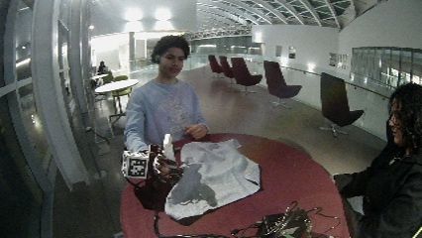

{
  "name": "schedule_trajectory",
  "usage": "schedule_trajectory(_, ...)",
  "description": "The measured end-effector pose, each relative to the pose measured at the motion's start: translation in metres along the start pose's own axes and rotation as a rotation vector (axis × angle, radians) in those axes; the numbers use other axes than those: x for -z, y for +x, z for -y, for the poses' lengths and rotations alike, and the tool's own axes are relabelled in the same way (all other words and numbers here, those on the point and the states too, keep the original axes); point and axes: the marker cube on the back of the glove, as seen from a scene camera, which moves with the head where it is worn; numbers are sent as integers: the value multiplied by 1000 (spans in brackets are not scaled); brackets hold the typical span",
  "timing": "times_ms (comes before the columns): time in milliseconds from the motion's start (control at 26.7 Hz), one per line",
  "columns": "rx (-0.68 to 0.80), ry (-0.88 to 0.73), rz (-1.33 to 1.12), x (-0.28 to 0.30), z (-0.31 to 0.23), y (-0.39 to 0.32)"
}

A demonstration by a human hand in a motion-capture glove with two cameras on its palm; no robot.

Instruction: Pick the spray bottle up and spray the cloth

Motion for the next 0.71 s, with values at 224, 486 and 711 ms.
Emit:
schedule_trajectory(224, 35, 42, 39, 1, 1, -1)
schedule_trajectory(486, 71, -22, 90, 2, -1, -30)
schedule_trajectory(711, 29, -188, 104, 2, 5, -74)
